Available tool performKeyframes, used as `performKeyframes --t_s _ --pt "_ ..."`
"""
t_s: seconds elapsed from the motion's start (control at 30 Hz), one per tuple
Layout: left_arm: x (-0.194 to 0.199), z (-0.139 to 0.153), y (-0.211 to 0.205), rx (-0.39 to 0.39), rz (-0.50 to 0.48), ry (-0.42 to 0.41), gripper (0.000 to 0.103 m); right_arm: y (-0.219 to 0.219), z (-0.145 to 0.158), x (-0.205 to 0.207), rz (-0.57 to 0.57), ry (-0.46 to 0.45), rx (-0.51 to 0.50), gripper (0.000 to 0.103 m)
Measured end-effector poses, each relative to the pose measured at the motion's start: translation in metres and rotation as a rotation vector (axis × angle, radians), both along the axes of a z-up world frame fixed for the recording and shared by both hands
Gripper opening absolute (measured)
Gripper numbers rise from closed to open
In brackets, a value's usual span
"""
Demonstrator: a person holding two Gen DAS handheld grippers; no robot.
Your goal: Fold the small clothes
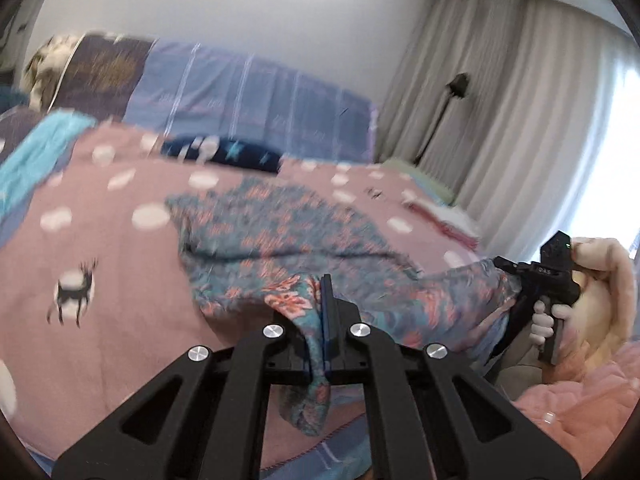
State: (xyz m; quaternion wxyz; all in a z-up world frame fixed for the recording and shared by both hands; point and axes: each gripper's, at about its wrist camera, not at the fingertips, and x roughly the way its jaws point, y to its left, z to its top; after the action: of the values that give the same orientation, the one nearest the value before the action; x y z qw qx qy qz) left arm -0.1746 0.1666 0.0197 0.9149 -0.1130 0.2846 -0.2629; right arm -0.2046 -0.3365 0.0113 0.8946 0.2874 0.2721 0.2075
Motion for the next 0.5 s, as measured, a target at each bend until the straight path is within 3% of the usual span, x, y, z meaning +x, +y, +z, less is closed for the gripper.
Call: performKeyframes --t_s 0.13,0.5 --pt "0.017 -0.010 -0.003 0.008 0.017 0.029 0.004 0.009 -0.016 0.028 0.014 0.044 0.030 0.004" --pt "0.072 0.010 -0.004 0.024 0.055 -0.019 0.004 0.012 0.004 0.078 -0.018 0.000 -0.063 0.005"
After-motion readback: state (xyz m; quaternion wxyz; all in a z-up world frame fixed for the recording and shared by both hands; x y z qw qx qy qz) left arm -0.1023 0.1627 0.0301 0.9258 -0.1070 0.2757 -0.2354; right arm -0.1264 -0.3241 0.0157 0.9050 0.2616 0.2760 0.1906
